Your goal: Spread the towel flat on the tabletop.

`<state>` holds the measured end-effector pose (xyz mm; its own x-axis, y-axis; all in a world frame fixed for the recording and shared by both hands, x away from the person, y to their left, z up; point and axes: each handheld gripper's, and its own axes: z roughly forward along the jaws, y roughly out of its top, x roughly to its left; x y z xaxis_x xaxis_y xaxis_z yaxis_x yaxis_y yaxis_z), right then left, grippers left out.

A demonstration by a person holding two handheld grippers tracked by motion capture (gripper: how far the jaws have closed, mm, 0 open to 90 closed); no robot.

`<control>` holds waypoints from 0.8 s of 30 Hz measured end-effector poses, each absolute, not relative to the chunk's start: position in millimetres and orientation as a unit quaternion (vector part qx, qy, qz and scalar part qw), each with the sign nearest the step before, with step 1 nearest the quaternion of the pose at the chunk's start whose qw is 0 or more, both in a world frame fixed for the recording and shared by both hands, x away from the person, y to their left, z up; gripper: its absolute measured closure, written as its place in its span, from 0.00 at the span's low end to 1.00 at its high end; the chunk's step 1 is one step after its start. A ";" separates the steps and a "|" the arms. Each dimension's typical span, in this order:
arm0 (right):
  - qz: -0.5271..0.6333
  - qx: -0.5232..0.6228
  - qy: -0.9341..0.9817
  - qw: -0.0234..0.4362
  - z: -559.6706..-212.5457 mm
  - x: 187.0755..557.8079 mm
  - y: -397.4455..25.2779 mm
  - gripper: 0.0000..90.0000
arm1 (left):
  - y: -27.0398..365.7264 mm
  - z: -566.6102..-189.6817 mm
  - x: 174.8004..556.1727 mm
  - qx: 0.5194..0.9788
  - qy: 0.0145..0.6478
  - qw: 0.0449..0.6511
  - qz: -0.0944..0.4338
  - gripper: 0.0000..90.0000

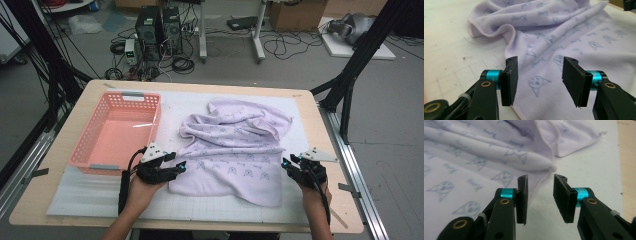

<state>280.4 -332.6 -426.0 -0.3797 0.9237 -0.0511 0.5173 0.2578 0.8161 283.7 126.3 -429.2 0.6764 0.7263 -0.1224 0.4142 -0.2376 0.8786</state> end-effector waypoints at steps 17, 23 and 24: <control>0.389 0.470 0.757 0.235 -442.8 228.3 -325.0 0.45 | 132.2 -449.6 242.5 0.773 0.408 0.457 0.167 0.54; 0.386 0.452 0.778 0.204 -450.3 231.5 -320.1 0.40 | 134.6 -452.4 245.0 0.780 0.414 0.443 0.152 0.55; 0.380 0.447 0.784 0.204 -451.4 231.6 -318.2 0.40 | 134.6 -453.0 245.6 0.783 0.415 0.439 0.147 0.55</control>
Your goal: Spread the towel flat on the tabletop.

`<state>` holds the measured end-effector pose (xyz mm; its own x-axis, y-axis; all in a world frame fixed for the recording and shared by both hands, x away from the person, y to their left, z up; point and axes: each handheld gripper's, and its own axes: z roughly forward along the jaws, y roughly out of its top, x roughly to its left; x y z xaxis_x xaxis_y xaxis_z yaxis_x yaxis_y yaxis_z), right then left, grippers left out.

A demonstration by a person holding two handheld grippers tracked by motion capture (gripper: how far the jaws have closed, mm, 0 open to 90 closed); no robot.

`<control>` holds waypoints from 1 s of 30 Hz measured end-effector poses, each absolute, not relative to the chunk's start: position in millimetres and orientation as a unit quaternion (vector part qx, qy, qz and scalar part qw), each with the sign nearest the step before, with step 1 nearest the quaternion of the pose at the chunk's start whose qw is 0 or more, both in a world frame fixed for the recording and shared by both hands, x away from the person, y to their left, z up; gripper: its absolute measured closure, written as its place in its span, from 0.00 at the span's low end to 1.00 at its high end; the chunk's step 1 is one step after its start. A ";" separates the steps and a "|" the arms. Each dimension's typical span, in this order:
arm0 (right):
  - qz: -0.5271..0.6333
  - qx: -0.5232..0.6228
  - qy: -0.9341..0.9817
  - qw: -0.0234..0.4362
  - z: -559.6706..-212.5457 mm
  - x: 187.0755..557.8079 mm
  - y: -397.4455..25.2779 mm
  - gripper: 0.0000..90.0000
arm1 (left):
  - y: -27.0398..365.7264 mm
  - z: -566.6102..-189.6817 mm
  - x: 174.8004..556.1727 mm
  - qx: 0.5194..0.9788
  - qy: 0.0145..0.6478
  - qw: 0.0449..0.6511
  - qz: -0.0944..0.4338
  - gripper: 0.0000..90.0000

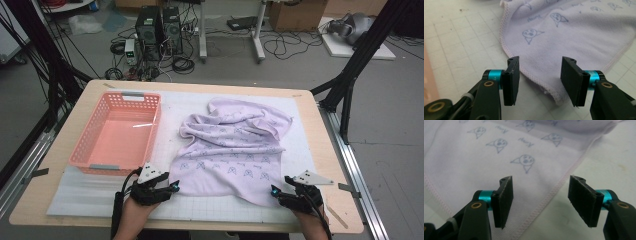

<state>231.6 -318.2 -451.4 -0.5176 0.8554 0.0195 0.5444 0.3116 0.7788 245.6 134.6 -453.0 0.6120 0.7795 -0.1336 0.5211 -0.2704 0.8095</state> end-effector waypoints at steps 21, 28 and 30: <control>0.369 0.423 0.810 0.171 -437.7 210.3 -326.7 0.96 | 156.2 -438.4 218.5 0.793 0.388 0.457 0.113 0.96; 0.371 0.406 0.818 0.167 -426.5 179.0 -332.8 0.96 | 165.0 -431.1 194.8 0.791 0.371 0.480 0.079 0.96; 0.372 0.401 0.821 0.164 -423.2 169.6 -334.5 0.96 | 167.1 -430.4 185.5 0.795 0.362 0.482 0.070 0.96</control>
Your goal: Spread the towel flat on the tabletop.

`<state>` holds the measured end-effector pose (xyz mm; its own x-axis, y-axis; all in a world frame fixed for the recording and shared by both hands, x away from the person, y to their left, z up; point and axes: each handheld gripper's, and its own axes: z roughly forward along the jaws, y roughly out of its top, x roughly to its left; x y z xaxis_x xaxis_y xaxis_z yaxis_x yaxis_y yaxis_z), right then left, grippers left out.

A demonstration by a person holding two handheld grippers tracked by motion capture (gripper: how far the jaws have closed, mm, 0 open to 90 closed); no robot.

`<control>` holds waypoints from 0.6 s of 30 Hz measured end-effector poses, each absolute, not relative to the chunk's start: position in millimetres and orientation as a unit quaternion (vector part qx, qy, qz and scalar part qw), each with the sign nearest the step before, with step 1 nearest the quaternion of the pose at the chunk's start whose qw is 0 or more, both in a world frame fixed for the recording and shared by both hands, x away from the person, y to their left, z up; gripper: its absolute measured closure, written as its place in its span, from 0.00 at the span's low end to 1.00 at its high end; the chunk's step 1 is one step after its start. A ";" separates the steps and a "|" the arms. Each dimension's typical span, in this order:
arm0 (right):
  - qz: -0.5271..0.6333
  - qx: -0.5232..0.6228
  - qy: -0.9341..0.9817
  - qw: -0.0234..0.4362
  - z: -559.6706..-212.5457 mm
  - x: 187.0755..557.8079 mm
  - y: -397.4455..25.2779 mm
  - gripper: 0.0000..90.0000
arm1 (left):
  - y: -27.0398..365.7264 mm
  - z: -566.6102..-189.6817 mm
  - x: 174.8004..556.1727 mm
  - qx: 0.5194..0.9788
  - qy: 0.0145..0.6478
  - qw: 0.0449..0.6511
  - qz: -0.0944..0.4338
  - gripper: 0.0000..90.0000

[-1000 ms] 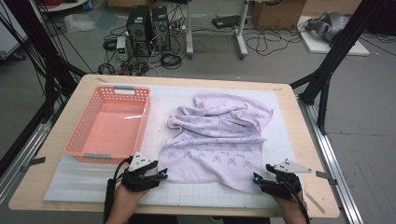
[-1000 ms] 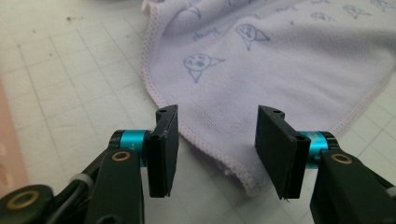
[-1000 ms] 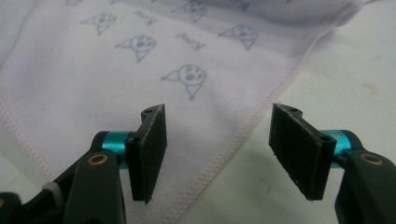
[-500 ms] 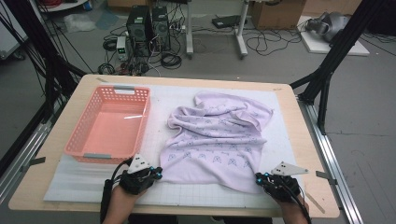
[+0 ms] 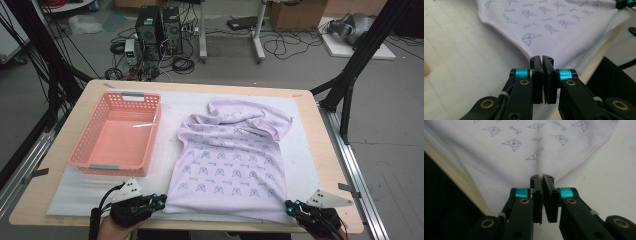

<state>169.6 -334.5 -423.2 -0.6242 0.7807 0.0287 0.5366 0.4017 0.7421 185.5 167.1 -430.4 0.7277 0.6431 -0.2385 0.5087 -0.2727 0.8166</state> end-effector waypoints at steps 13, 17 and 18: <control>0.352 0.430 0.809 0.193 -434.1 177.5 -329.6 0.61 | 146.2 -445.4 212.9 0.778 0.400 0.471 0.119 0.52; 0.355 0.453 0.792 0.206 -434.3 187.4 -328.8 0.61 | 129.7 -451.6 225.0 0.789 0.394 0.456 0.122 0.52; 0.357 0.457 0.789 0.204 -434.0 189.8 -329.0 0.61 | 126.1 -453.5 226.8 0.792 0.392 0.451 0.123 0.53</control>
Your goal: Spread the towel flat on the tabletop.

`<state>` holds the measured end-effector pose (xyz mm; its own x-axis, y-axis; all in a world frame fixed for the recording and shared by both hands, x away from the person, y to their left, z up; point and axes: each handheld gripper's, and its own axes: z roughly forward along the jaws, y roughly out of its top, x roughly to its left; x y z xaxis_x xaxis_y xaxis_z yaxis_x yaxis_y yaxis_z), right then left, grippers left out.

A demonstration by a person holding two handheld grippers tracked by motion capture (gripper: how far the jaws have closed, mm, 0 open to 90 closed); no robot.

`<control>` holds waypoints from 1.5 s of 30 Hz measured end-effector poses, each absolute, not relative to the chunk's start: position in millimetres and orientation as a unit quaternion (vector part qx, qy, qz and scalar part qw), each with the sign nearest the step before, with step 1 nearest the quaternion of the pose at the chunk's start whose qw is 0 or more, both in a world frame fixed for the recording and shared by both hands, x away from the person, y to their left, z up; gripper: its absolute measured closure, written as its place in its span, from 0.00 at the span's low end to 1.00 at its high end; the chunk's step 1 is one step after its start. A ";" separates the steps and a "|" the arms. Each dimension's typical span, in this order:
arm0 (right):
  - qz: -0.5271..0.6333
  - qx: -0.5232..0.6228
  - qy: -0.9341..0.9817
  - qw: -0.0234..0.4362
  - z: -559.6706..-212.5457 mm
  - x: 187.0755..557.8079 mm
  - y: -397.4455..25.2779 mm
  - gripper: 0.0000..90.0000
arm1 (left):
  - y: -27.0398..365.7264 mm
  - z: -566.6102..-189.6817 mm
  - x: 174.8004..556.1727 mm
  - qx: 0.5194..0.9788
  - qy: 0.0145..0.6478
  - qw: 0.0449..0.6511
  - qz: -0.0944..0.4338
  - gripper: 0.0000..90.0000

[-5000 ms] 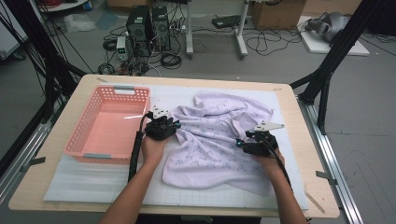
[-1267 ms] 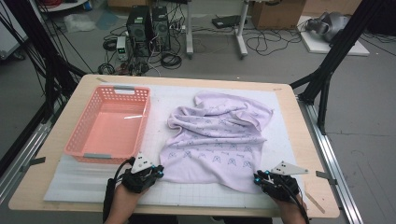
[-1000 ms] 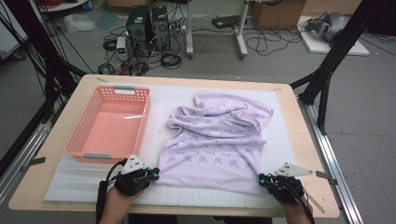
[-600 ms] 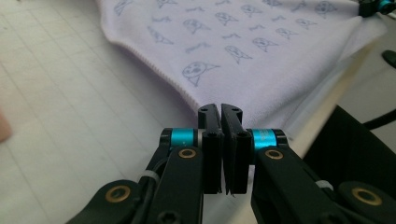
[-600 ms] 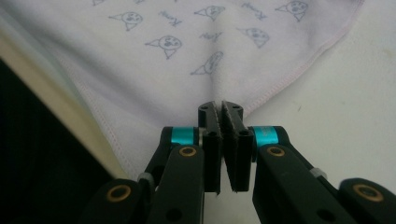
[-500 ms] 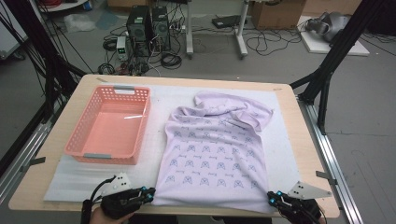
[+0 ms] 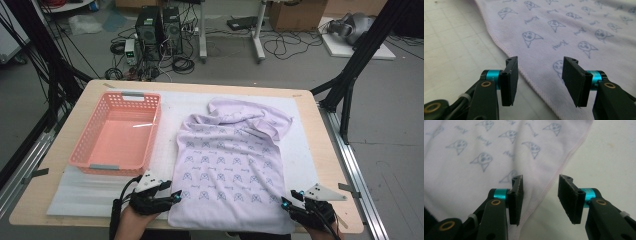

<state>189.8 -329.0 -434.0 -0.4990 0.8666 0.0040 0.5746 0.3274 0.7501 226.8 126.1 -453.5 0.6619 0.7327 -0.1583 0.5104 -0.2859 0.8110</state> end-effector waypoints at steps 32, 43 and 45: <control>0.389 0.426 0.805 0.139 -425.7 160.8 -335.6 0.66 | 144.9 -443.0 196.2 0.797 0.353 0.474 0.122 0.52; 0.338 0.479 0.786 0.195 -443.6 213.1 -320.0 0.66 | 122.0 -455.0 241.7 0.796 0.391 0.439 0.143 0.52; 0.345 0.482 0.783 0.190 -445.1 214.3 -320.2 0.73 | 118.0 -455.1 239.5 0.803 0.382 0.430 0.156 0.50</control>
